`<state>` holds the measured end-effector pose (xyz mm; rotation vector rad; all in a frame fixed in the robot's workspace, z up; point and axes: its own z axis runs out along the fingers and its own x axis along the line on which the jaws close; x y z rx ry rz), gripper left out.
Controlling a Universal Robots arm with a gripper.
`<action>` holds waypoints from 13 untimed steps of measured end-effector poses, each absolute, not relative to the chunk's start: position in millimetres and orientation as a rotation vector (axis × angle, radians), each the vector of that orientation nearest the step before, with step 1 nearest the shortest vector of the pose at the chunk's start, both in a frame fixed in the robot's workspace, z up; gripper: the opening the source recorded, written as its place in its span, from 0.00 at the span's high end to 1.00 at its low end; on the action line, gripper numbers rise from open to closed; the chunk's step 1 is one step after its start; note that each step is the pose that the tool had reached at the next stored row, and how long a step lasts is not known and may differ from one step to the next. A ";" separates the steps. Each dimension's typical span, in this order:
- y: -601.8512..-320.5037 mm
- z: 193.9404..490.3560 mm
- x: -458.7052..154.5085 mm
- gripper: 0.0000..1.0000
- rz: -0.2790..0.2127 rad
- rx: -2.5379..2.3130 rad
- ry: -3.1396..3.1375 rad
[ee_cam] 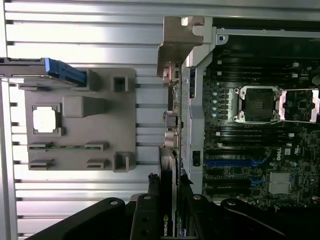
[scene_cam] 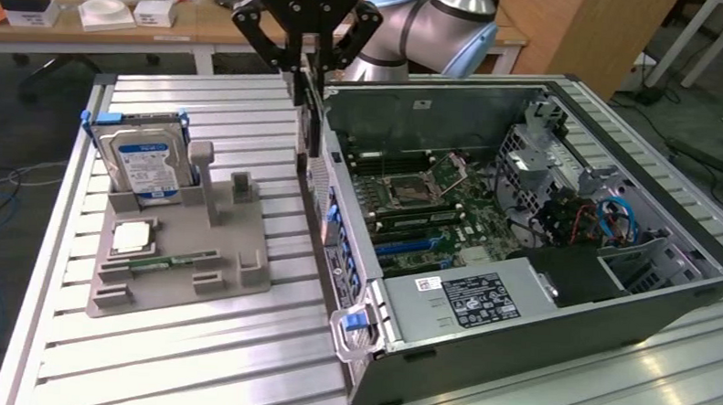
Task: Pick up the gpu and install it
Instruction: 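Pick up the gpu and move the gpu toward the slot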
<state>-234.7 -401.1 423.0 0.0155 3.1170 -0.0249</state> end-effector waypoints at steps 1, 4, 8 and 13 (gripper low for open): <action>-401.0 423.1 -231.8 0.74 -0.025 0.016 3.117; -401.0 423.5 -221.9 0.74 -0.025 0.016 3.118; -401.0 423.9 -208.8 0.74 -0.025 0.016 3.118; -401.1 424.0 -195.1 0.74 -0.025 0.016 3.119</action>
